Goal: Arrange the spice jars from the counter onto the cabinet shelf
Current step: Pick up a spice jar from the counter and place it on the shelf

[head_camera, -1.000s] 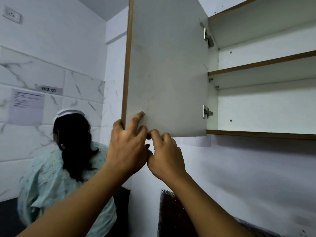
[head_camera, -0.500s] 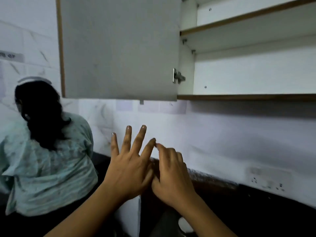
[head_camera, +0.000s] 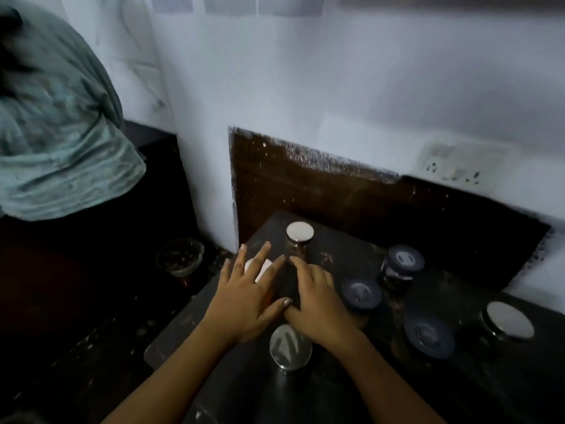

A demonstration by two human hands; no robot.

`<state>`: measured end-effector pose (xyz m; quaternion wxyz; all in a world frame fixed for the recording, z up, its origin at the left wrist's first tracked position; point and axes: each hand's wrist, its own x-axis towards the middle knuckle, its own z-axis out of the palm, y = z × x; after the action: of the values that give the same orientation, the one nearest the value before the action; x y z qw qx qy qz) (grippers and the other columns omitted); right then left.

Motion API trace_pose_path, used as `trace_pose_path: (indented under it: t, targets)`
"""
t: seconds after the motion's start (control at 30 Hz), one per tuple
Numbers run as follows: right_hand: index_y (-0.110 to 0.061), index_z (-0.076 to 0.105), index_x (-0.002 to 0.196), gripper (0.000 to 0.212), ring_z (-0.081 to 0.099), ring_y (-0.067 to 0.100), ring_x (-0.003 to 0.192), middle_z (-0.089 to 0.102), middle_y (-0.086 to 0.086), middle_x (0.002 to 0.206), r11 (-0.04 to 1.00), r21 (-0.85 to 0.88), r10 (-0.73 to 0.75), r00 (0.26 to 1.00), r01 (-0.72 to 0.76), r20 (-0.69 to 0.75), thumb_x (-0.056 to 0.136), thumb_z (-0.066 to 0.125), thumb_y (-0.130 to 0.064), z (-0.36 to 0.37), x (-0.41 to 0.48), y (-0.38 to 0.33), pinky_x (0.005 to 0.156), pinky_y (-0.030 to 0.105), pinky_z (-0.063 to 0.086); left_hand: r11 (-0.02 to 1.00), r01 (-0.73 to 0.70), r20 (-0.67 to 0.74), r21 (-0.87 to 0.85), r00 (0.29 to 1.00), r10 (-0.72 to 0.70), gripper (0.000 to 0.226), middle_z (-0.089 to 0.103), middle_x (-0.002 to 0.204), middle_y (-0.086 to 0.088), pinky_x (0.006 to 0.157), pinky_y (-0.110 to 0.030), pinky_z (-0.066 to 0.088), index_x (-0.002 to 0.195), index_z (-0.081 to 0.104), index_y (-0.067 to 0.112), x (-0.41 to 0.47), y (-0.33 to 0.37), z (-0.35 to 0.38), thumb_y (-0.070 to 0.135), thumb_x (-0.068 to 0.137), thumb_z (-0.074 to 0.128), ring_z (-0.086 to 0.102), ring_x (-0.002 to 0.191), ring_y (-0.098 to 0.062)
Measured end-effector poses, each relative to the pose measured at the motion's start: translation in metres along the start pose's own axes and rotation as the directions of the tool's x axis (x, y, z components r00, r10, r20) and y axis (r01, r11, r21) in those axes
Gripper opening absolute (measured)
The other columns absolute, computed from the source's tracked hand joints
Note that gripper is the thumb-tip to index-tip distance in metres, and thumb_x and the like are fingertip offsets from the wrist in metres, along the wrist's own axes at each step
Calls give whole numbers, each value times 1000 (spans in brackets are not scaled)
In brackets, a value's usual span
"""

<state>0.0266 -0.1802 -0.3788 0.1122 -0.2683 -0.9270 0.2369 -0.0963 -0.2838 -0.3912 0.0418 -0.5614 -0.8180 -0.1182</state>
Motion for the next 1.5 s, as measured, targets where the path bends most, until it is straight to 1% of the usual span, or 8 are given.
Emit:
trace_pose_path:
  t: [0.2, 0.47, 0.6, 0.77, 0.9, 1.0, 1.2, 1.5]
  targets:
    - [-25, 15, 146, 74, 23, 28, 136, 27, 8, 148, 990, -136, 68, 978, -41, 197, 86, 54, -46, 52, -7, 22, 108, 40, 30, 974, 170, 229, -151, 964, -133, 97, 0, 158, -10, 117, -42, 11, 150, 5, 24, -17, -14, 53, 75, 69, 17, 1, 145, -31]
    - [-30, 15, 142, 93, 39, 40, 124, 23, 12, 145, 919, -348, 349, 792, -186, 501, 71, 73, -46, 103, -29, 29, 94, 44, 41, 868, 92, 521, -489, 828, 205, 80, 30, 146, 2, 99, -7, 21, 145, 21, 22, -45, -29, 86, 26, 79, 65, 33, 129, -6]
    - [-34, 19, 137, 83, 43, 35, 121, 29, 8, 139, 921, -246, 384, 811, -302, 441, 71, 67, -50, 95, -15, 21, 94, 42, 44, 766, 152, 521, -624, 811, 264, 87, 29, 139, 16, 91, 8, 16, 138, 12, 40, -41, -38, 94, 23, 75, 68, 29, 123, 7]
    - [-39, 13, 138, 96, 44, 24, 120, 21, 1, 139, 901, 61, 401, 880, -429, 254, 65, 74, -53, 53, 8, 1, 96, 33, 43, 611, 218, 453, -761, 853, 260, 106, 27, 148, 16, 109, -20, 31, 144, 6, 40, -13, -51, 88, 29, 67, 79, 31, 133, 2]
    - [-36, 21, 137, 95, 42, 15, 120, 28, -5, 136, 865, 270, 452, 890, -423, -53, 63, 77, -55, 32, 7, -9, 93, 25, 40, 482, 161, 280, -861, 942, 186, 94, 39, 123, 33, 84, 3, 37, 125, 18, 53, 10, -35, 69, 16, 67, 82, 37, 111, 29]
    - [-32, 27, 136, 89, 48, 5, 108, 41, -10, 122, 801, 494, 501, 830, -338, -245, 65, 75, -53, 24, -1, -9, 84, 17, 42, 369, 134, 225, -920, 950, 216, 87, 47, 123, 23, 84, -4, 43, 126, 24, 49, 24, -24, 55, 21, 66, 82, 47, 112, 17]
    - [-24, 38, 135, 69, 62, 12, 108, 58, 1, 127, 525, 832, 483, 868, -178, -119, 72, 62, -41, 14, -11, -7, 87, 30, 55, 82, 176, 192, -981, 942, 276, 68, 53, 126, 14, 84, -18, 51, 138, 25, 33, 33, 1, 36, 32, 83, 64, 56, 113, 2]
    - [-36, 41, 137, 59, 55, 12, 119, 57, -13, 128, 369, 925, 546, 827, -93, -135, 79, 54, -36, 3, -20, 5, 103, 47, 44, 162, 44, 72, -986, 983, 168, 57, 35, 120, 39, 99, -27, 47, 131, 15, 54, 47, 15, 14, 49, 87, 49, 48, 117, 6]
